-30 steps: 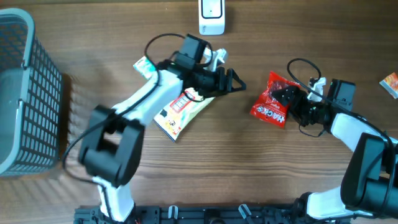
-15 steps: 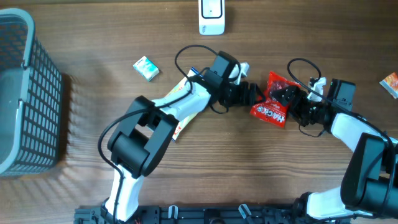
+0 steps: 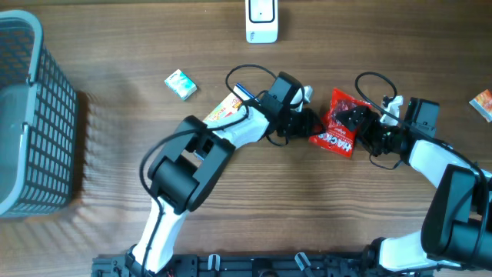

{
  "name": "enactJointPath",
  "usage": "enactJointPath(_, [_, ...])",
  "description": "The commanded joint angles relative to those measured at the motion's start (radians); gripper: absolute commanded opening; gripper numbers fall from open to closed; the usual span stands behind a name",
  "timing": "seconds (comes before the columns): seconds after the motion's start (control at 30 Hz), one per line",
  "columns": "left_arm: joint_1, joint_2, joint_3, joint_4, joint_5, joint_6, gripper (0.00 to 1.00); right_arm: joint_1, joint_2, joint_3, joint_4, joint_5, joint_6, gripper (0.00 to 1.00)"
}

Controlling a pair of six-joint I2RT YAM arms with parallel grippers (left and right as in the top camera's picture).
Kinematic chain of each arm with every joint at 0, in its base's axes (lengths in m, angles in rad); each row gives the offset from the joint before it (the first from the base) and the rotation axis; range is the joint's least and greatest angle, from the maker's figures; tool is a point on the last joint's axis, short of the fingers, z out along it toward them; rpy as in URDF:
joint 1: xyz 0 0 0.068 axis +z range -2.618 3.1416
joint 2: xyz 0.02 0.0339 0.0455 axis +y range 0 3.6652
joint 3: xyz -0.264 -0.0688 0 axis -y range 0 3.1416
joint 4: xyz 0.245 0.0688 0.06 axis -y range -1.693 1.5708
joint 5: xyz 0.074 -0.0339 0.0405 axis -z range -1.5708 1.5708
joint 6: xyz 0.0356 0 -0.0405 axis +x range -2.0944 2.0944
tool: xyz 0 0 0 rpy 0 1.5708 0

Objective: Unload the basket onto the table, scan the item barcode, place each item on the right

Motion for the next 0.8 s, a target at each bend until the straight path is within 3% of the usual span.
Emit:
enactJointPath(0.0, [-0.014, 0.059, -0.019, -0.018, -0.035, -0.019, 0.2, 0.018, 0.062, -0.057, -0.044, 0.078, 0.021, 0.99])
enactJointPath(0.07, [-0.014, 0.059, -0.019, -0.021, -0.035, -0.032, 0.04, 0.018, 0.062, -0.057, -0.044, 0.078, 0.021, 1.0])
enactJointPath(0.17, [-0.01, 0.059, -0.019, -0.058, -0.03, -0.139, 0.04, 0.018, 0.062, -0.057, -0.048, 0.078, 0.018, 1.0])
enactJointPath(0.37, [0.075, 0.059, -0.019, -0.165, 0.169, -0.404, 0.04, 0.018, 0.062, -0.057, -0.047, 0.104, 0.015, 1.0])
enactJointPath(0.53, [0.186, 0.059, -0.019, -0.329, 0.115, -0.397, 0.04, 0.018, 0.062, -0.057, -0.031, 0.149, 0.019, 1.0])
enactJointPath(0.77, [0.183, 0.059, -0.019, -0.32, 0.1, -0.389, 0.04, 0.083, 0.092, -0.057, 0.042, 0.119, 0.022, 1.0])
